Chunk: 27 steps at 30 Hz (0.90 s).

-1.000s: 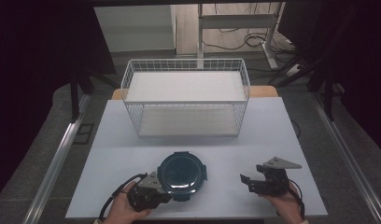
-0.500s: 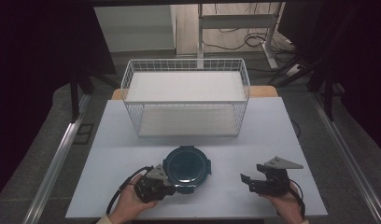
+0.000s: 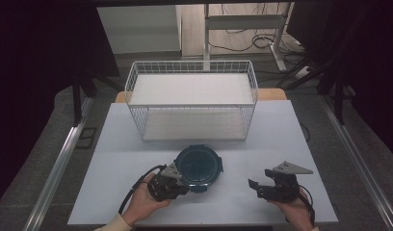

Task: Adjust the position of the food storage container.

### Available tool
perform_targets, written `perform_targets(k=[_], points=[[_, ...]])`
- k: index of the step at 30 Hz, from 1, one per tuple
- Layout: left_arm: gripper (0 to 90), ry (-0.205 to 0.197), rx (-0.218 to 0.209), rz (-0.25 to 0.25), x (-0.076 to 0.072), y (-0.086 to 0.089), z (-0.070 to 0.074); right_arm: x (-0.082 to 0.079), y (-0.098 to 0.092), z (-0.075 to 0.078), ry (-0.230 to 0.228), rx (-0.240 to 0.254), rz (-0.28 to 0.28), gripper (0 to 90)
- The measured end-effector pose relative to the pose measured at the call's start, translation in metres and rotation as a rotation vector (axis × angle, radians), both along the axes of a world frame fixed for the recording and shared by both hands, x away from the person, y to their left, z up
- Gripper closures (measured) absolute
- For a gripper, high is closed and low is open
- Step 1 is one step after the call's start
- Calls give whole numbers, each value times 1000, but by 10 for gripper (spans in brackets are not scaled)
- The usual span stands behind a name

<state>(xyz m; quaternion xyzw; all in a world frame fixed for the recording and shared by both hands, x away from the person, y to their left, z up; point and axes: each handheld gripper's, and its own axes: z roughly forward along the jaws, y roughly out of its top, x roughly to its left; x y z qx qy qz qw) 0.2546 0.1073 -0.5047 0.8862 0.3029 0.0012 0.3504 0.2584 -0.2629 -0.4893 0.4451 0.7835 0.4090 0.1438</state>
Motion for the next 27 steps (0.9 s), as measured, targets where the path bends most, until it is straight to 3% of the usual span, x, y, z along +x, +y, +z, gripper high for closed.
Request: perform_targets(k=[4, 11, 17, 21, 22, 23, 24, 25, 26, 27], points=[[900, 0, -6, 21, 7, 0, 1, 0, 0, 0, 0, -1, -2, 220], [900, -6, -7, 36, 6, 2, 2, 0, 0, 0, 2, 0, 0, 220], [897, -10, -40, 75, -4, 20, 8, -1, -2, 2, -8, 9, -6, 220], [863, -33, -69, 133, -5, 42, 19, -1, -3, 1, -8, 11, -7, 219], [830, -33, -69, 133, -5, 42, 19, -1, -3, 1, -8, 11, -7, 219], [830, -40, -88, 166, -5, 48, 23, 0, -3, 1, -9, 10, -8, 220], [769, -45, -100, 187, -4, 52, 25, 0, -3, 1, -9, 10, -7, 219], [622, -49, -116, 214, -4, 56, 28, -1, -2, 2, -12, 12, -3, 219], [622, -52, -125, 237, -4, 59, 30, -1, -2, 2, -12, 12, -3, 219], [490, -53, -131, 258, -4, 62, 31, -1, -2, 2, -14, 13, -1, 219]])
